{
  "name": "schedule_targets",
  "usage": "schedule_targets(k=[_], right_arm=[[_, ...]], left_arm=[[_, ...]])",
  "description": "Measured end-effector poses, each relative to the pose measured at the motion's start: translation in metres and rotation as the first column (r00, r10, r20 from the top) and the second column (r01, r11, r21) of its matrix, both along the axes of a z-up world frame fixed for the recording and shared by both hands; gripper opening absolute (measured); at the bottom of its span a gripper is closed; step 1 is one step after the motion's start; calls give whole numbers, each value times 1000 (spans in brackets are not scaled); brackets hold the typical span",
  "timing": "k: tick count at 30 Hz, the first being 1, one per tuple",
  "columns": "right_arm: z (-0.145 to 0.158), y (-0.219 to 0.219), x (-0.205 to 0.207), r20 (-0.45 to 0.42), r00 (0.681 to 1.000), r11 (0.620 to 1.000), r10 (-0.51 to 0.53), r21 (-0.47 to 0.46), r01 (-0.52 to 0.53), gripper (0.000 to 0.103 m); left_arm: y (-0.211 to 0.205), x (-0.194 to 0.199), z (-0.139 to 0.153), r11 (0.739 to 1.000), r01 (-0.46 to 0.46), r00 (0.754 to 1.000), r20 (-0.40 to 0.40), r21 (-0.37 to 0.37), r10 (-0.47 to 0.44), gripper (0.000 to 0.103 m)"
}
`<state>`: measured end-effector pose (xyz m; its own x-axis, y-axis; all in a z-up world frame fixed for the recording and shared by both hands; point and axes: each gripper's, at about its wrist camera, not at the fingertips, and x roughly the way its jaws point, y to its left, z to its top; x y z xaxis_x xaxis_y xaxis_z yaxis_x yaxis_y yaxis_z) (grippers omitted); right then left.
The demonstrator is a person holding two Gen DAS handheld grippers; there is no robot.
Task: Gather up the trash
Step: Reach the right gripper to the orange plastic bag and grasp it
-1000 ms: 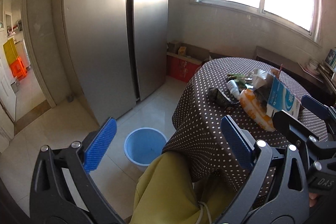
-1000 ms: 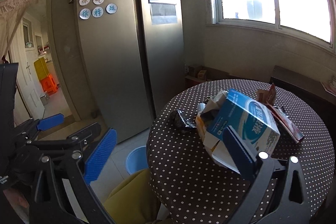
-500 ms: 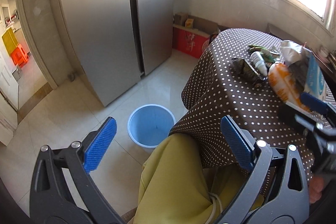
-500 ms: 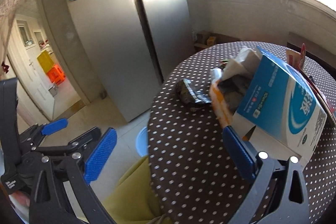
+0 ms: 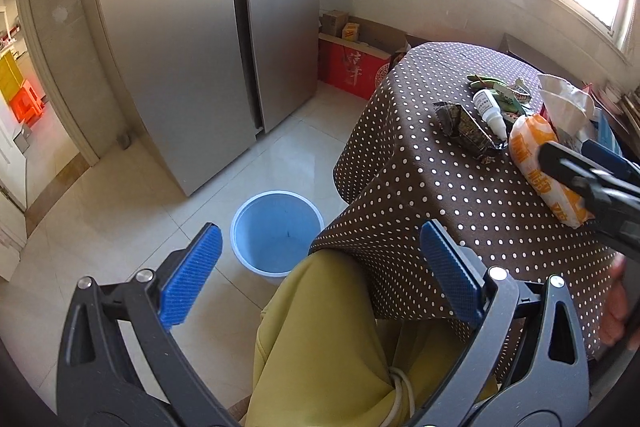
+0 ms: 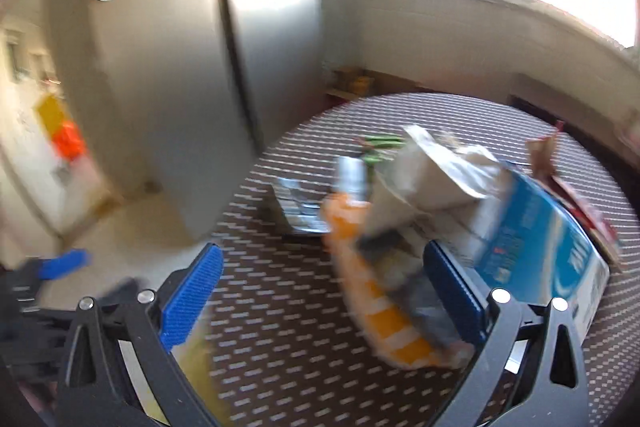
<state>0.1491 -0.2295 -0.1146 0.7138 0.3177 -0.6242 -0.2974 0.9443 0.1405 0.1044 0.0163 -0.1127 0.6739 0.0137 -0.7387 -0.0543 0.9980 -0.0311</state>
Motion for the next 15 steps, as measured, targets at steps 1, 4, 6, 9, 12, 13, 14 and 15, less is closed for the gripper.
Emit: schedule_targets(k=[1, 4, 6, 9, 12, 13, 14, 15], right_arm=[[3, -1, -4, -6, 999, 999, 42, 29, -42, 98], [5, 0, -8, -24, 988, 981, 153, 124, -149, 98], [1, 2, -3, -42, 989, 983, 145, 122, -139, 98], [-7, -2, 11, -74, 993, 991, 87, 106, -79, 98], [-7, -2, 14, -47, 998, 997, 36, 66, -32, 98], [-8, -1, 17, -35, 999, 999, 22, 46, -21, 98], [-8, -1, 18, -26, 1000, 999, 14, 30, -13, 98], [-10, -4, 21, -22, 1000, 1000, 5, 19, -4, 98]], left_arm=[[0, 1, 0, 1000, -2, 1000, 0, -1, 2, 97], [0, 4, -1, 1000, -6, 1000, -3, -3, 6, 97], [0, 3, -2, 1000, -9, 1000, -7, -3, 9, 97], [1, 2, -2, 1000, -14, 1000, -8, -6, 14, 97], [1, 2, -1, 1000, -25, 1000, -4, -2, 25, 97], [2, 2, 0, 1000, -29, 1000, -2, -3, 29, 97], [2, 3, 0, 1000, -31, 1000, -2, -6, 31, 97], [3, 3, 0, 999, -32, 999, -2, -12, 32, 97]])
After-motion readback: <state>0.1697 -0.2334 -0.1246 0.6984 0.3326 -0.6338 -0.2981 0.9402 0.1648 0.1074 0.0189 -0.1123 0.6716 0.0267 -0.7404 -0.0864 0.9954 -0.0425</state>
